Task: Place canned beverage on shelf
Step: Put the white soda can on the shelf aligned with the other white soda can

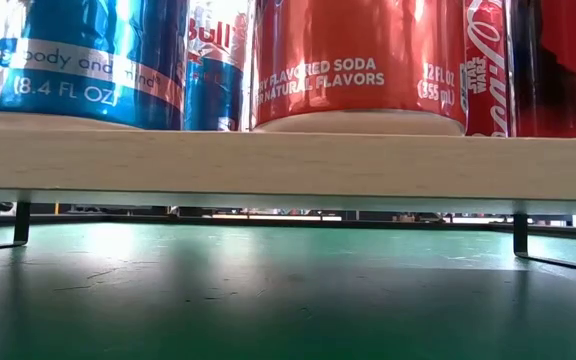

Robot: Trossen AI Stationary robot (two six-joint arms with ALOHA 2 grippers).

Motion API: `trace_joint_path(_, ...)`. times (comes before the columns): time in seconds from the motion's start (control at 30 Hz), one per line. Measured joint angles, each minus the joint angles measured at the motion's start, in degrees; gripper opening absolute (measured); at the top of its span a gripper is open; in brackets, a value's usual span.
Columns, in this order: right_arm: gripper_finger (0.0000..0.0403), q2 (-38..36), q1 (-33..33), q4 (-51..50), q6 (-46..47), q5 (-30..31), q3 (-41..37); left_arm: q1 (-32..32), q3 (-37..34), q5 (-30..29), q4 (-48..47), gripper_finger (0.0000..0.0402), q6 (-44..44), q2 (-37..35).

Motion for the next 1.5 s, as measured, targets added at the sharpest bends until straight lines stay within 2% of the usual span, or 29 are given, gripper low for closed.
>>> trace_joint_path(0.17, 0.0372, 0.0, -0.94, -0.01, -0.63, -0.07, -0.01, 0.07, -2.22, -5.6, -3.92, 0.0236, -11.76, -0.06)
trace_joint_path(0.4, 0.0372, 0.0, -1.51, -0.01, -0.79, -0.11, -0.01, 0.28, -6.76, -5.05, -4.04, 0.0236, -22.33, -0.08)
trace_joint_path(0.53, 0.0372, 0.0, -1.43, -0.01, -0.74, -0.2, -0.01, 0.28, -8.82, -5.11, -4.18, 0.0236, -25.48, -0.08)
trace_joint_path(0.67, 0.0372, 0.0, -1.31, -0.01, -0.59, -0.2, -0.01, 0.26, -10.08, -4.86, -4.27, 0.024, -26.16, -0.08)
trace_joint_path(0.93, 0.0372, 0.0, -1.34, -0.01, -0.61, -0.2, -0.01, 0.26, -10.1, -4.51, -1.48, 0.0306, -21.12, -0.08)
trace_joint_path(1.23, 0.0372, 0.0, -1.34, -0.01, -0.61, -0.2, -0.01, 0.26, -10.1, -3.58, 0.87, 0.0314, -18.99, -0.08)
trace_joint_path(1.5, 0.0372, 0.0, -1.34, 0.01, -0.59, -0.22, -0.01, 0.26, -8.64, -2.01, 0.33, 0.0315, -9.81, -2.74)
